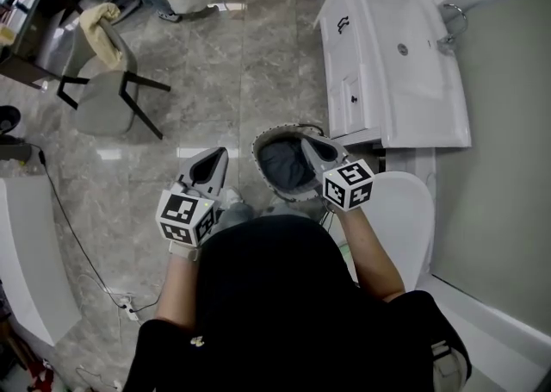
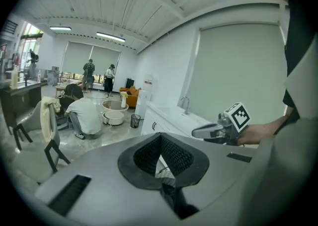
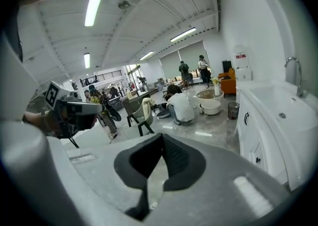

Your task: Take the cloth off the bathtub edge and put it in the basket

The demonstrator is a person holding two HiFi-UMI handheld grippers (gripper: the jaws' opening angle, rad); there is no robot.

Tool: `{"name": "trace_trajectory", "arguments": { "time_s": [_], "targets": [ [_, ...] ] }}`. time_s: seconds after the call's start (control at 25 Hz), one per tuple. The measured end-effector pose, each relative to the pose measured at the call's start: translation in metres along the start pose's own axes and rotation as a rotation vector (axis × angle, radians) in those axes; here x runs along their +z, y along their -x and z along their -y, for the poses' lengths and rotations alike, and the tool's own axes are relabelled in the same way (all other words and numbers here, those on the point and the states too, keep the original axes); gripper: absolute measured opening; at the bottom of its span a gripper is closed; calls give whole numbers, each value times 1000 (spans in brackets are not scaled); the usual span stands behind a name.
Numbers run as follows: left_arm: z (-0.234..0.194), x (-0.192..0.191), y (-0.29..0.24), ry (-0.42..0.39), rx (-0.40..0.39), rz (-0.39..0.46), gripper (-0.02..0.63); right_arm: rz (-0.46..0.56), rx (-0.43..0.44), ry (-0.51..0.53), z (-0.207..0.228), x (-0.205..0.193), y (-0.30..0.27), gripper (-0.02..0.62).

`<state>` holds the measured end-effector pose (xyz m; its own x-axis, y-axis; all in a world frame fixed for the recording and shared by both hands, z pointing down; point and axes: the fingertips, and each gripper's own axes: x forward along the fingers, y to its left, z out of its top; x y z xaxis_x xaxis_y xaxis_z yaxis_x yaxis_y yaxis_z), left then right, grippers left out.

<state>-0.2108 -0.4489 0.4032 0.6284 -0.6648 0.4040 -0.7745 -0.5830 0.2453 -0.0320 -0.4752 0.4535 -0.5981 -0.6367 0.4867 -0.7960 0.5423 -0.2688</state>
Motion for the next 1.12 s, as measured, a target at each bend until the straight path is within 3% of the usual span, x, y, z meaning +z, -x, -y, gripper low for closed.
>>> {"name": "trace_trajectory", "arguments": {
  "time_s": [0.48, 0.76, 1.12],
  "targets": [
    [7, 62, 17, -49, -22, 134, 12, 204, 77, 90, -39, 103, 51, -3],
    [16, 79, 26, -85, -26, 172, 12, 280, 75, 105, -45, 124, 69, -3],
    [27, 94, 33, -106, -35, 198, 12, 299, 78, 115, -50, 126, 78, -3]
  ]
}}
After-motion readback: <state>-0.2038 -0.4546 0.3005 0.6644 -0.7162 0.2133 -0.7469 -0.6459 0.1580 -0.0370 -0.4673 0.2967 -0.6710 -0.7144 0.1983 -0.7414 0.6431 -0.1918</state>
